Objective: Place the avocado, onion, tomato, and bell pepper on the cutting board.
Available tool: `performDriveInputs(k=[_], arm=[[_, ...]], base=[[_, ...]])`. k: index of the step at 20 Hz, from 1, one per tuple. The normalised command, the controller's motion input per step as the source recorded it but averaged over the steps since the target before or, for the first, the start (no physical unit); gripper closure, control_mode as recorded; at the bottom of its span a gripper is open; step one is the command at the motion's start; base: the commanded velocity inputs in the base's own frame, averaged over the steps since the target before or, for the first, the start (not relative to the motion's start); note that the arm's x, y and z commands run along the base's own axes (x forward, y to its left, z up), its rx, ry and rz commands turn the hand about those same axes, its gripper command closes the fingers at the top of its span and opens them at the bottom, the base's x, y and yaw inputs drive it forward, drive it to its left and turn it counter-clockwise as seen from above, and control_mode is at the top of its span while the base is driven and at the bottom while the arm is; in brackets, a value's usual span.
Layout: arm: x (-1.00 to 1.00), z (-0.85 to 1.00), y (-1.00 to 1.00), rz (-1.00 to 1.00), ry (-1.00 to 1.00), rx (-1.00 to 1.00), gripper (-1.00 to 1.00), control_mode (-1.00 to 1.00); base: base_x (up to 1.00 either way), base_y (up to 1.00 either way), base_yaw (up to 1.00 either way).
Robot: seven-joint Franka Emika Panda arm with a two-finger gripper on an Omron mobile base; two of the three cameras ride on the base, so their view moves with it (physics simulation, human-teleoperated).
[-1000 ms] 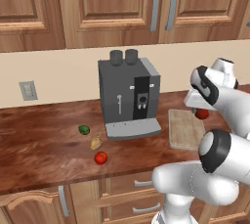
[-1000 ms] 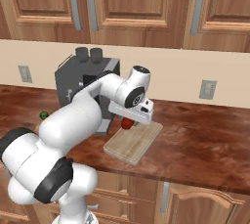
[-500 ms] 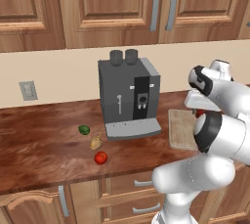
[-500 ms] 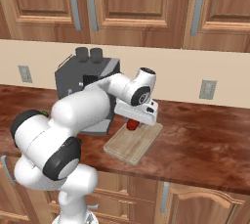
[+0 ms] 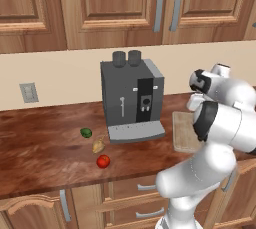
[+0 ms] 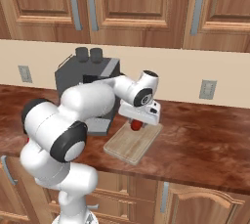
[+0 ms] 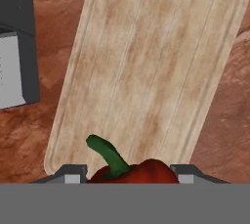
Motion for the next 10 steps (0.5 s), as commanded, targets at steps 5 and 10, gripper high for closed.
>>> performDriveInputs(k=[5, 10], arm=[[0.22, -0.16, -0.18, 0.1, 0.0, 0.03, 1.0, -1.0], [0.38, -0.03, -0.01, 0.07, -0.01, 0.07, 1.0, -1.0]], base=[[0.0, 0.0, 0.0], [0.0, 0.0, 0.0]])
